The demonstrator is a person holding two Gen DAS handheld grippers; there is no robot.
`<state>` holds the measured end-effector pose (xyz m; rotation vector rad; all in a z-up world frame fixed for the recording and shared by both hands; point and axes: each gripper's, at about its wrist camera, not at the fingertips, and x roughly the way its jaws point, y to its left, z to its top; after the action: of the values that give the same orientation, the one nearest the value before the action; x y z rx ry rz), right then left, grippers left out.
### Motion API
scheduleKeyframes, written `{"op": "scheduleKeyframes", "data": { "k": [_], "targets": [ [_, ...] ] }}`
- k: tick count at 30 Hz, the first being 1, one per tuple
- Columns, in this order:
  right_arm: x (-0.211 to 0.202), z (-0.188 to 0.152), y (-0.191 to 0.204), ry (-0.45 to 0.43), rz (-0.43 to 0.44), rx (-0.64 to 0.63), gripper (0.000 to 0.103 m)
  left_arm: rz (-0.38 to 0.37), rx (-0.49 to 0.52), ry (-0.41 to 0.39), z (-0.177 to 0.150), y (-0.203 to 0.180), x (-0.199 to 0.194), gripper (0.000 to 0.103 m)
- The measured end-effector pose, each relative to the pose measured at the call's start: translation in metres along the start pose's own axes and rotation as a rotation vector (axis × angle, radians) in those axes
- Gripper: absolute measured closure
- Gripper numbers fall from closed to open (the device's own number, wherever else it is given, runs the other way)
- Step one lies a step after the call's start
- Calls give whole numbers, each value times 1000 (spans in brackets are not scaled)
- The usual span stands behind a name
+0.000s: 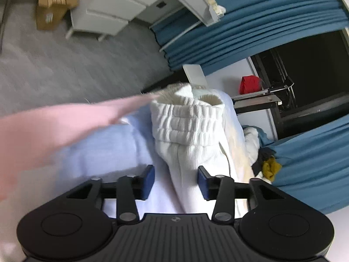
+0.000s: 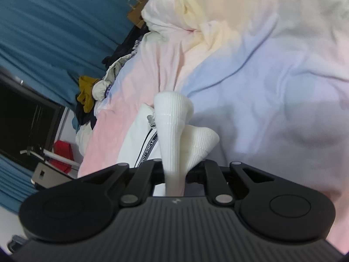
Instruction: Fold clothes
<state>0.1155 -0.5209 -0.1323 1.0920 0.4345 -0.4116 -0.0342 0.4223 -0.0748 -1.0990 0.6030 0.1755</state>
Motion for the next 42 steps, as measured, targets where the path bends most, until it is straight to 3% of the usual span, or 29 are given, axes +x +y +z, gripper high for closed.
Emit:
{"op": "scheduleKeyframes", "data": {
  "k": [6,10,13,19,28,35,42],
  "targets": [
    [1,0,-4,2,5,19,92,75,234,-56,-14,-50,-50,47],
    [0,0,-4,1,15,30,92,148,449,-82,-31,-105,-48,46],
    [0,1,-6,5,19,25,92,157,572,-82,-50,-137,-38,46],
    [-1,-1,-8,-9,28,52,92,88,672,-27,-104,-194,20,45],
    [-7,-7,-11,-15,19,82,92,34,851,106,-218,-251,140,45],
    [-15,-13,1,-61,-15,40,92,55,984,166,-280,-258,191,45],
    [-21,-17,13,-110,-50,-19,92,96,1057,176,-292,-241,208,45]
  ]
}}
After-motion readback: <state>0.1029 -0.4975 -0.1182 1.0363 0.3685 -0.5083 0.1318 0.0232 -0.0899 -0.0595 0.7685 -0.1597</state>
